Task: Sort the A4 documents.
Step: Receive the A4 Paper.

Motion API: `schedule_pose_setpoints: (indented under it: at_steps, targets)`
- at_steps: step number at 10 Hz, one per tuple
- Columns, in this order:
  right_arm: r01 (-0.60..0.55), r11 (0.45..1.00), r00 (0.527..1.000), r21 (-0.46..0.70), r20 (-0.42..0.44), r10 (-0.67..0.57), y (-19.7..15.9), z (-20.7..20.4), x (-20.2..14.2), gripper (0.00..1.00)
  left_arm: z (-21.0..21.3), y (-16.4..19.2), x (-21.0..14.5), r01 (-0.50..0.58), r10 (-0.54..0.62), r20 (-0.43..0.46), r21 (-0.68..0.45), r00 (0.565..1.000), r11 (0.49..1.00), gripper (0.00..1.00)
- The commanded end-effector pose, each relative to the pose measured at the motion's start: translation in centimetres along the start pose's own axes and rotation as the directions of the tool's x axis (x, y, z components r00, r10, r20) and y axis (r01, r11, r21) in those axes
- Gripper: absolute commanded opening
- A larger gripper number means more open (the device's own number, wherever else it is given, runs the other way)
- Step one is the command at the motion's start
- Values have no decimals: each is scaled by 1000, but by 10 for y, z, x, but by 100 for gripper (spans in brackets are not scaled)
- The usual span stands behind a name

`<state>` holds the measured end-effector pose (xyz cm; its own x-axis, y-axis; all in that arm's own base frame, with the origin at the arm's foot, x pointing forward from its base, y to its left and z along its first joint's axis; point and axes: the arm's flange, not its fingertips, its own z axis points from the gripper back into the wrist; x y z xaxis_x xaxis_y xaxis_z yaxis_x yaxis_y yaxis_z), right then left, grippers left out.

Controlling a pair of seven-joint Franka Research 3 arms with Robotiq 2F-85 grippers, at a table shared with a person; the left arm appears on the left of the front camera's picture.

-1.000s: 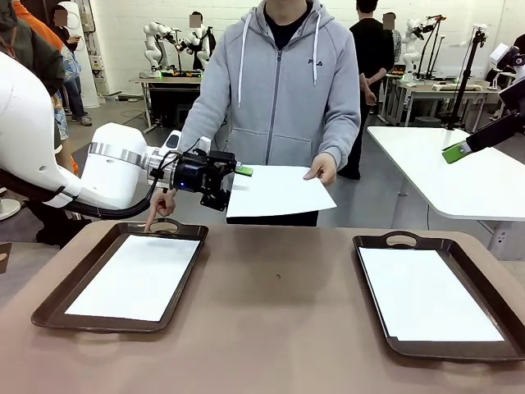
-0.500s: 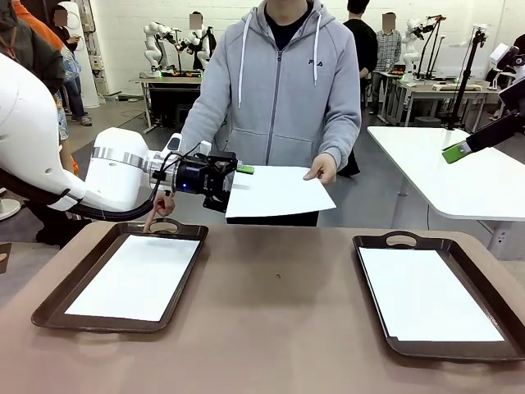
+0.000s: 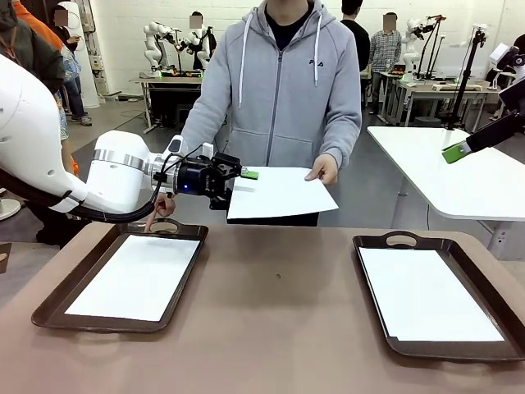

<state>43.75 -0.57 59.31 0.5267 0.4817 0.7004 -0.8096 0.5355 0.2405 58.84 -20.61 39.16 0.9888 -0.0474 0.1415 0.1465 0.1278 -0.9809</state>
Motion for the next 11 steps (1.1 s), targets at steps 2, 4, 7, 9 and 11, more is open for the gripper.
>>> schedule_pose_setpoints:
  at_steps: [2, 4, 7, 9, 11]
  targets:
    - [-8, 1000, 1000, 11, 10, 8, 0, 0, -1, 100, 0, 2, 3, 18, -17, 18, -32, 1000, 999, 41]
    - [-8, 1000, 1000, 11, 10, 8, 0, 0, -1, 100, 3, -1, 4, 26, -26, 22, -29, 999, 999, 21]
    - [-8, 1000, 1000, 11, 10, 8, 0, 0, -1, 100, 4, -1, 4, 21, -21, 22, -19, 1000, 1000, 0]
    - [-8, 1000, 1000, 11, 10, 8, 0, 0, -1, 100, 5, -3, 4, 19, -19, 26, -20, 999, 1000, 0]
    - [-8, 1000, 1000, 11, 10, 8, 0, 0, -1, 100, 6, -2, 4, 19, -19, 25, -14, 1000, 1000, 0]
